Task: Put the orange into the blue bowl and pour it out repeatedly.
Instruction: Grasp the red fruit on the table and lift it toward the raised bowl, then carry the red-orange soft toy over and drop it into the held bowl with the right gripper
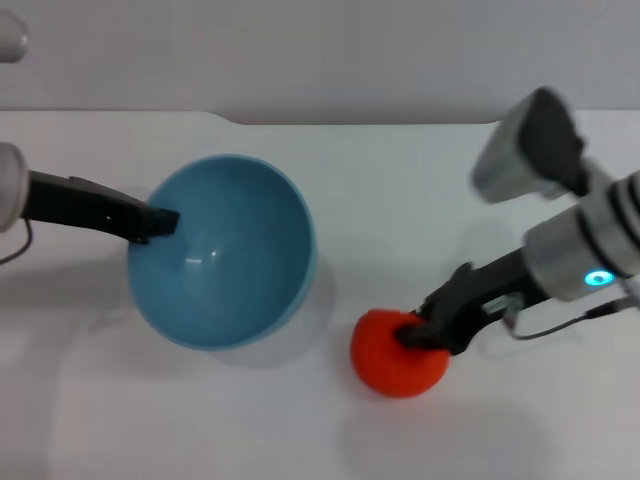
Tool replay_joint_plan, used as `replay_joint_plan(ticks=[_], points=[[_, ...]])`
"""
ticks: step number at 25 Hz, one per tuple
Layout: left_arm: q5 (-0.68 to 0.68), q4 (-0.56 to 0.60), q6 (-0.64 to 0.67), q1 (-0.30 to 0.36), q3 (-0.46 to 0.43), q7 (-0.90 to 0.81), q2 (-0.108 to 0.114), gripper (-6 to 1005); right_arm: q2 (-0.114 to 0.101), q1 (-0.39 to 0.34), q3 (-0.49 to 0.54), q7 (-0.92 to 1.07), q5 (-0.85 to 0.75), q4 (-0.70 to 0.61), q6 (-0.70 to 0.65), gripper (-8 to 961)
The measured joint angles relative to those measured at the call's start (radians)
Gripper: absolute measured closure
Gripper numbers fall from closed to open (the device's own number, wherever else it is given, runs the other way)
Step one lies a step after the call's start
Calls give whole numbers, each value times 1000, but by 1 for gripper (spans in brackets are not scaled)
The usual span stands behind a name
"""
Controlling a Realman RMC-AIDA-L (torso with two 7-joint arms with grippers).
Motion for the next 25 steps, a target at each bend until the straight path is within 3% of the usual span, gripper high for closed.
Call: replay_joint_plan(ticks=[5, 7, 12, 18, 25], points=[[4, -60, -15, -43, 39, 0, 0, 999, -1, -123, 174, -11, 0, -170, -80, 849], [5, -89, -22, -63, 56, 0, 0, 999, 3, -159, 258, -32, 4, -240, -134, 863], [6, -214, -44, -145, 162, -4, 0, 1000, 6, -183, 410, -55, 47, -392, -279, 894], [62, -331, -50, -286, 348, -115, -7, 999, 5, -163, 406, -55, 73, -503, -351, 918], [75, -343, -64, -369, 437, -203, -19, 999, 5, -129, 324, -54, 218, -546, -403, 919]])
